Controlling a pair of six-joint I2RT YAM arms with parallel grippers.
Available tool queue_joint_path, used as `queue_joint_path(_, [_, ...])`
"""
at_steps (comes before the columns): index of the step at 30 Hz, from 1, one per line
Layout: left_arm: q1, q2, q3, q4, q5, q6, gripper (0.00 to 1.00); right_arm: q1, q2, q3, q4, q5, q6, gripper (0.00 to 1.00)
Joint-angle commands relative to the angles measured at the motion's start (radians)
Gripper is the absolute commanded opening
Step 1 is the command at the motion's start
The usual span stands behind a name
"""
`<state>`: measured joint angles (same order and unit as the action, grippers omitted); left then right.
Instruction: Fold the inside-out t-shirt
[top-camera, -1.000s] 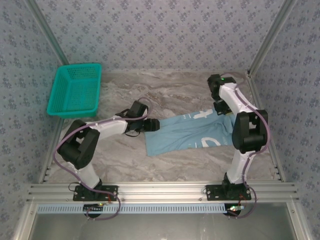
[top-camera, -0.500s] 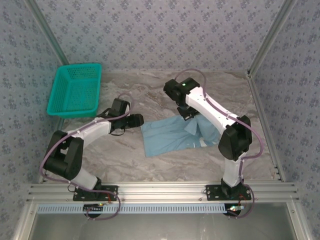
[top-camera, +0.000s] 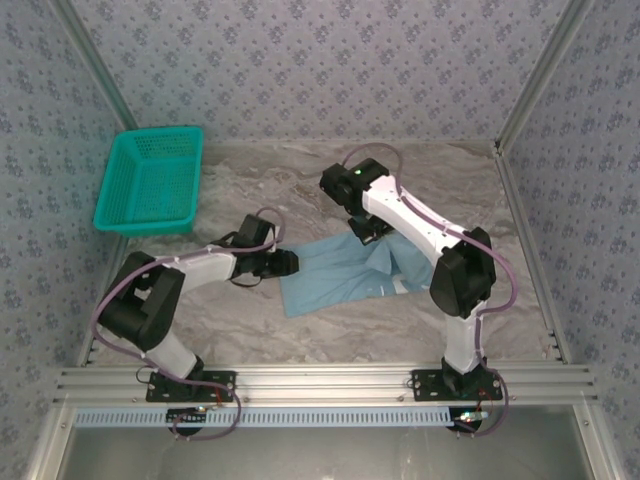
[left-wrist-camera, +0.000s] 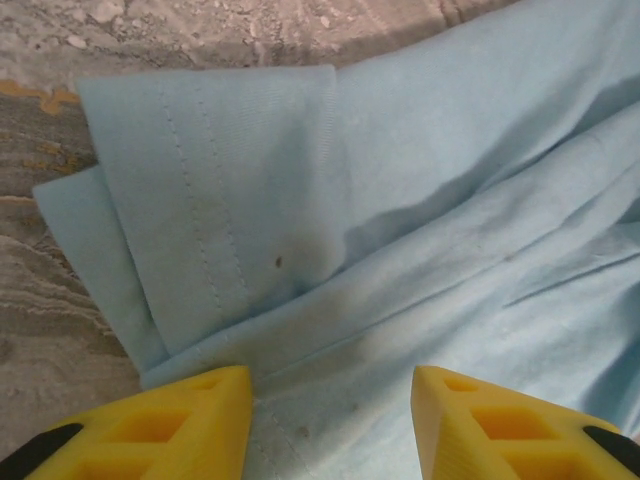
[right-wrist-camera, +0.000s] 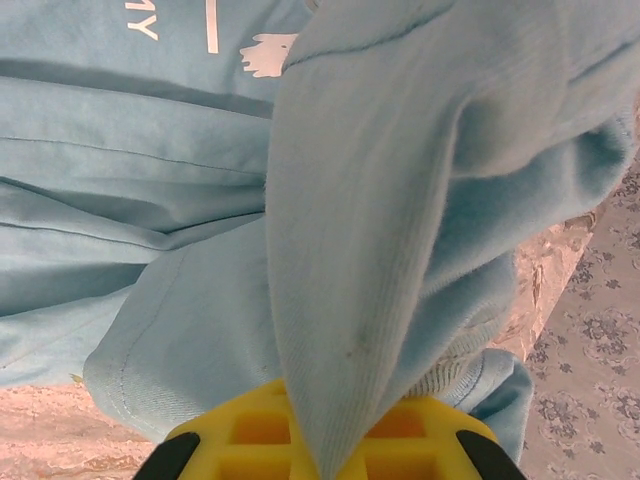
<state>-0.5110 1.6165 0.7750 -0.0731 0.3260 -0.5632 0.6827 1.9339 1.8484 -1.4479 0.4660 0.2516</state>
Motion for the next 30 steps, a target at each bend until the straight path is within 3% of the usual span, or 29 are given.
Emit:
queue_joint_path(1, [0.0,0.046,-0.029,0.037,-0.008,0.013,0.44,0.026,-0.014,0.053,-0.049,-0.006,0.008,0.0])
queue_joint_path(15, [-0.002,0.043,-0.049,0.056,-0.014,0.003,0.43,0.133,0.001,0.162,-0.069,-0.099,0.021,0.0])
queue_joint_path(30, [-0.003,-0.012,-0.06,0.038,-0.045,0.009,0.49,0.178,0.119,0.085,0.179,-0.384,0.032,0.0])
